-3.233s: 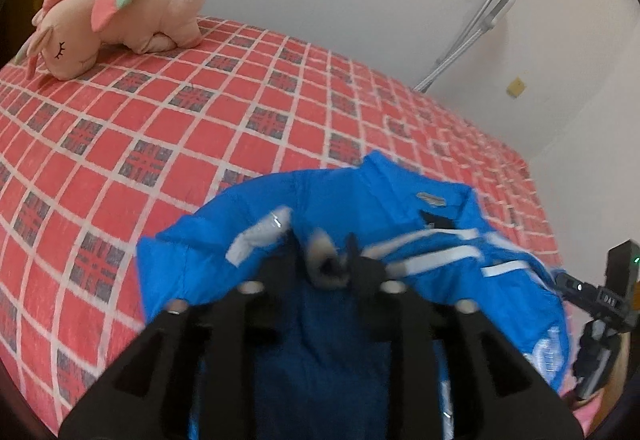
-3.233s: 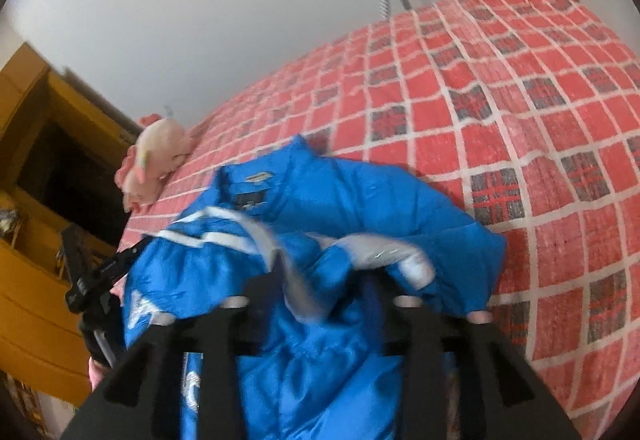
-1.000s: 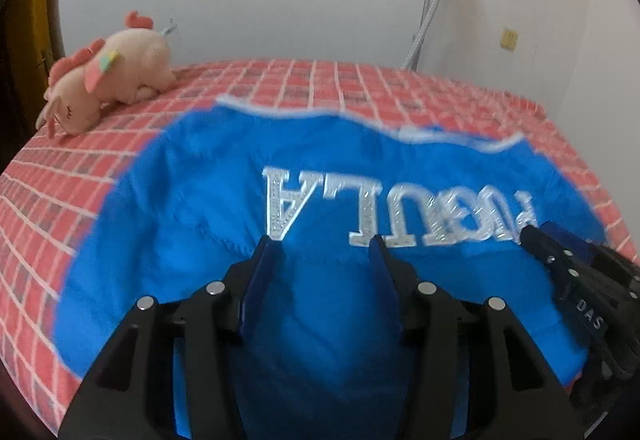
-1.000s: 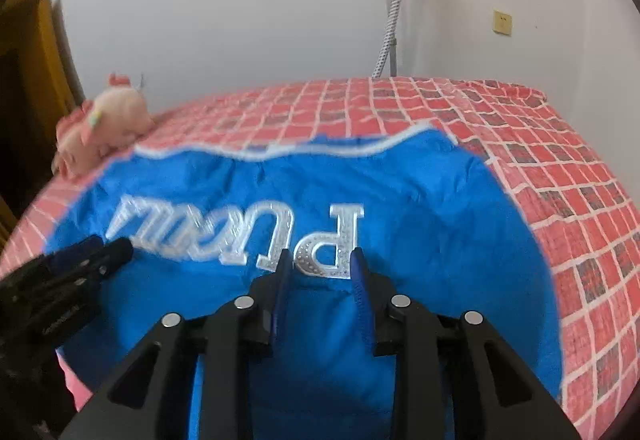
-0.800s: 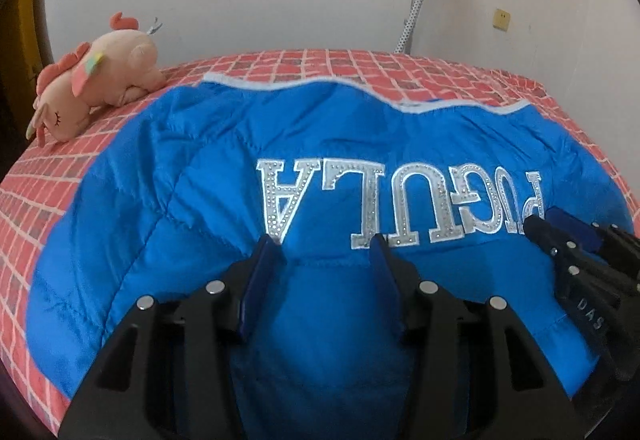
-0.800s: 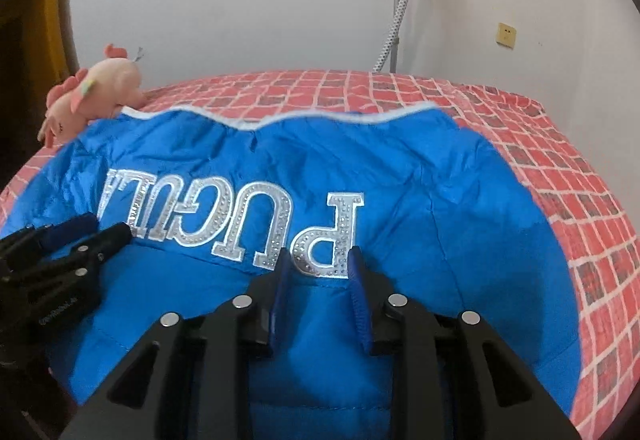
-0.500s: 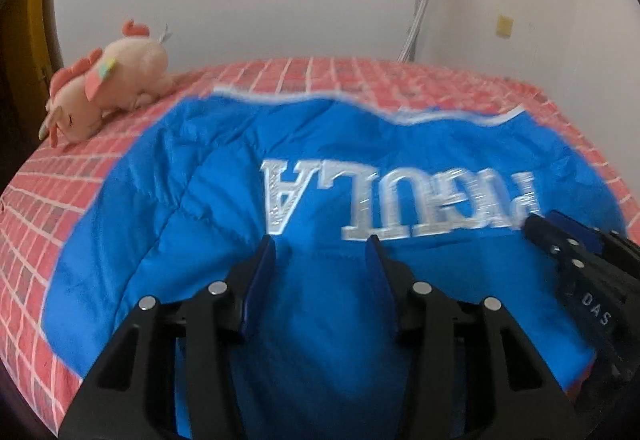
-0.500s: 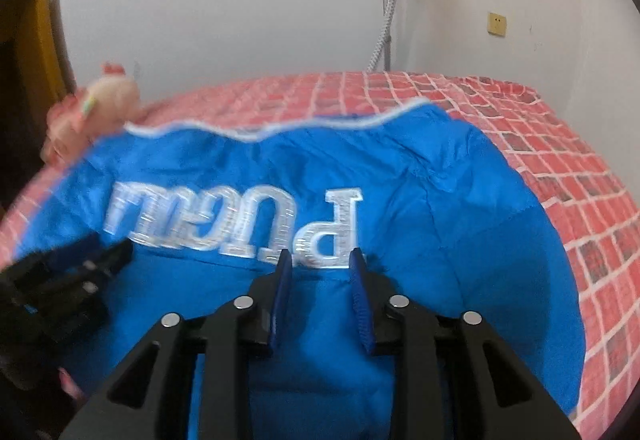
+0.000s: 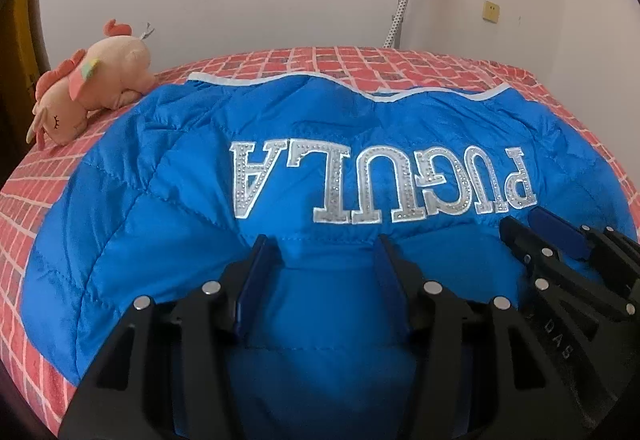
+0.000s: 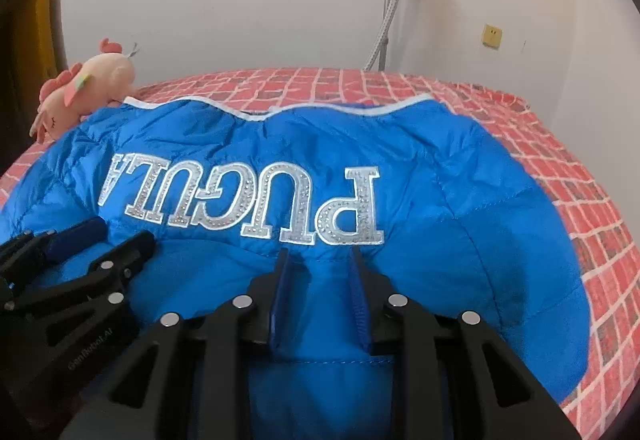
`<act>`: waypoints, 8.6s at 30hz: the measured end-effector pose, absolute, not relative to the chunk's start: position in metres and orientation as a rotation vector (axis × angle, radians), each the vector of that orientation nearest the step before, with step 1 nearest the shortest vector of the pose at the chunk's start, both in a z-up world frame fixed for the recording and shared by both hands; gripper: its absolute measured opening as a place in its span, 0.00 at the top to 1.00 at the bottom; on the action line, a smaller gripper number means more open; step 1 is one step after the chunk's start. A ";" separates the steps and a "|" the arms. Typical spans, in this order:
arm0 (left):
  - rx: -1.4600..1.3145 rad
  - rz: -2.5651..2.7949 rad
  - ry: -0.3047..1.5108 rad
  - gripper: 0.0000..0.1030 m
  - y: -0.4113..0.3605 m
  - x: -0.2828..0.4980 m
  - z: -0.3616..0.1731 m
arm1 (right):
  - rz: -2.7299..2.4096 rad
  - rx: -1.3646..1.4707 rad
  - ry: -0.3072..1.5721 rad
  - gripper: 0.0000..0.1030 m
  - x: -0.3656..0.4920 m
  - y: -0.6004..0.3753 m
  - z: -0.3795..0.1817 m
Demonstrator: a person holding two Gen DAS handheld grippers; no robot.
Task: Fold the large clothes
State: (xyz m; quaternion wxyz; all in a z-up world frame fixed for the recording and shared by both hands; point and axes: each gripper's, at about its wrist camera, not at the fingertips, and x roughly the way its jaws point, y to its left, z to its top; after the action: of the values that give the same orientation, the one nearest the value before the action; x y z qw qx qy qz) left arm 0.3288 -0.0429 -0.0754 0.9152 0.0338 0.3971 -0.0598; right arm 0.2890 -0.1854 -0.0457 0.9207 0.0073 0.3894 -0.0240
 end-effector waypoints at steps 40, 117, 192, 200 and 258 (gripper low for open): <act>-0.257 -0.197 1.117 0.29 0.102 0.371 -0.072 | 0.238 0.432 1.075 0.31 0.329 -0.329 -0.059; 0.035 -0.192 0.778 0.29 0.044 0.061 -0.018 | 0.076 0.025 0.774 0.58 0.029 -0.272 0.003; -0.459 -0.222 0.891 0.61 0.132 0.110 -0.052 | 0.105 0.085 0.908 0.52 0.048 -0.280 -0.015; -0.350 -0.272 0.795 0.66 0.095 0.098 0.013 | 0.060 0.071 0.818 0.45 0.017 -0.305 0.034; -0.096 -0.587 0.787 0.26 -0.059 0.074 0.058 | 0.147 0.189 0.881 0.29 0.030 -0.328 0.059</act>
State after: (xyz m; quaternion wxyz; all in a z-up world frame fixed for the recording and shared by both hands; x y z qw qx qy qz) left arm 0.0741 -0.0593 0.0581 0.8808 -0.0463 0.3779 -0.2816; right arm 0.0301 -0.3278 0.0586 0.8977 0.0914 0.4252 0.0709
